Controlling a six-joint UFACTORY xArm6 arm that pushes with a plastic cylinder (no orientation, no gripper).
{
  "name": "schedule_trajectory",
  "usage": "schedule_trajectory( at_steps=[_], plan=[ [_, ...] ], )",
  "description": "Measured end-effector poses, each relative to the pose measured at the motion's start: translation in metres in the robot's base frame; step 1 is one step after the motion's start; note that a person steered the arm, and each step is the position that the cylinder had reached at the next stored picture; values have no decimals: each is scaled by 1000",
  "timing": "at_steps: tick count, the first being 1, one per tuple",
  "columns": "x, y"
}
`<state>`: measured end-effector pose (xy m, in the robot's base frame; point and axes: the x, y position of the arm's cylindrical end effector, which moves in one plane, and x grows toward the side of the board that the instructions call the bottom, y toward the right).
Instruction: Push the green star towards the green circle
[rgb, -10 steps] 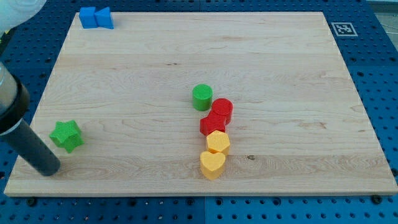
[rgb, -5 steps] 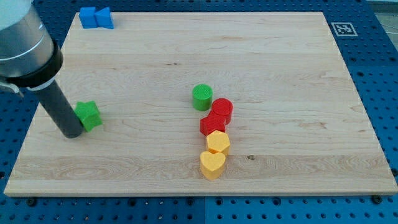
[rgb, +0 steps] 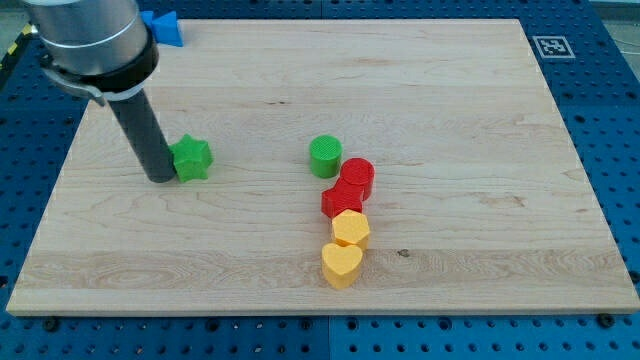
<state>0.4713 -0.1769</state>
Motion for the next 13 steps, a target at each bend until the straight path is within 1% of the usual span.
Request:
schedule_trajectory(
  at_steps=[2,3,5,9,13],
  plan=[
    [-20,24],
    [-31,24],
    [-44,45],
    [-44,90],
    [-44,110]
  ],
)
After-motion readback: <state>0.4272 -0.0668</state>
